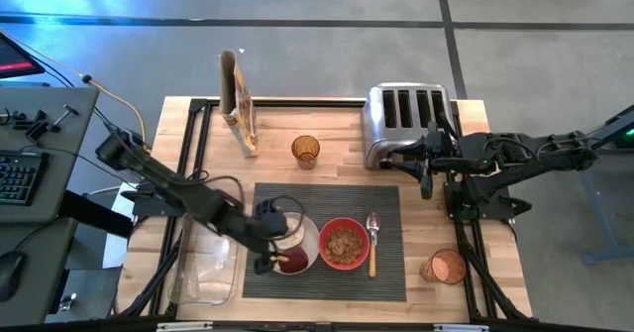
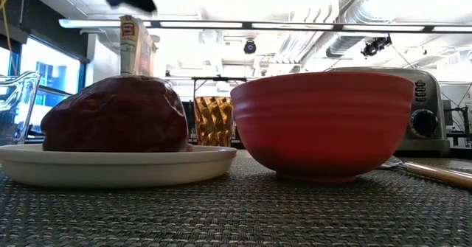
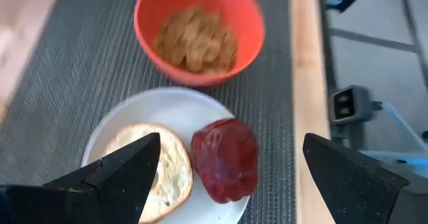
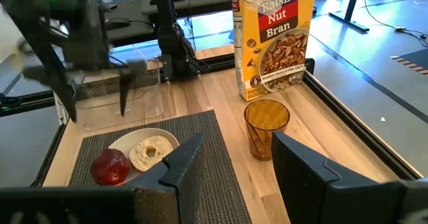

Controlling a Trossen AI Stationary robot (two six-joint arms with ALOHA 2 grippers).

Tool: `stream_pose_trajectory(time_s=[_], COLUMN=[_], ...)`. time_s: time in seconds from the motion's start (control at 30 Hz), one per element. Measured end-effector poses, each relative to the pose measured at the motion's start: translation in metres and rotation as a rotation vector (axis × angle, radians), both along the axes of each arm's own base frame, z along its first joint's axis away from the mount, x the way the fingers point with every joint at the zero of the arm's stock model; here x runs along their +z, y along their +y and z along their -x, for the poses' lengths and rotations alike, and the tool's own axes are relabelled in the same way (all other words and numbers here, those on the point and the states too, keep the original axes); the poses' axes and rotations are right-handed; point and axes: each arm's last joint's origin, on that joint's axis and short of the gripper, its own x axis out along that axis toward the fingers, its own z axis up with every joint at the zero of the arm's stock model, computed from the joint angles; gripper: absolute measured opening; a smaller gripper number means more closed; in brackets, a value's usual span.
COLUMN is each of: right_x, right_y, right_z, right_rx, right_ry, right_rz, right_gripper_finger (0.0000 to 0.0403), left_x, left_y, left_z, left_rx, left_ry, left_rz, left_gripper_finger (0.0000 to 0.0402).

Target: Arrange a breakfast setting

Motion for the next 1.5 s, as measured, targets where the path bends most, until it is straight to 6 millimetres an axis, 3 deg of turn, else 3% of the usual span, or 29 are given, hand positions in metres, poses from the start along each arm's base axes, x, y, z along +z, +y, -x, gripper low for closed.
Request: stream_pose_trajectory(time_s=[0.3, 0.53, 0.77, 0.97, 1.2, 1.5], right_x=[0.000, 0.000, 0.000, 0.000, 0.000, 0.000], right_y=[0.000, 0.000, 0.000, 0.000, 0.000, 0.000], right_z=[0.000, 0.000, 0.000, 0.000, 0.000, 0.000], right_rx=[0.000, -0.001, -0.001, 0.000, 0.000, 0.000], right_ry=[0.002, 0.002, 0.003, 0.002, 0.002, 0.002], right_rz=[0.000, 0.001, 0.001, 0.000, 0.000, 0.001], right_gripper_finger=[0.0154, 0.0154, 0.0154, 0.0154, 0.0154, 0.0154], left_x=[0.057, 0.070, 0.056, 0.033, 0.000, -0.031], left_y=[0.020, 0.048, 0.079, 0.096, 0.107, 0.112], left_z=[0.045, 0.095, 0.148, 0.179, 0.199, 0.208], left_rx=[-0.242, -0.383, -0.369, -0.374, -0.401, -0.389], left_ry=[-0.220, -0.374, -0.513, -0.607, -0.673, -0.821], left_rz=[-0.046, 0.025, 0.085, 0.126, 0.197, 0.272], left_gripper_finger=[0.0356, 0.0356, 0.0356, 0.0356, 0.0356, 0.0356])
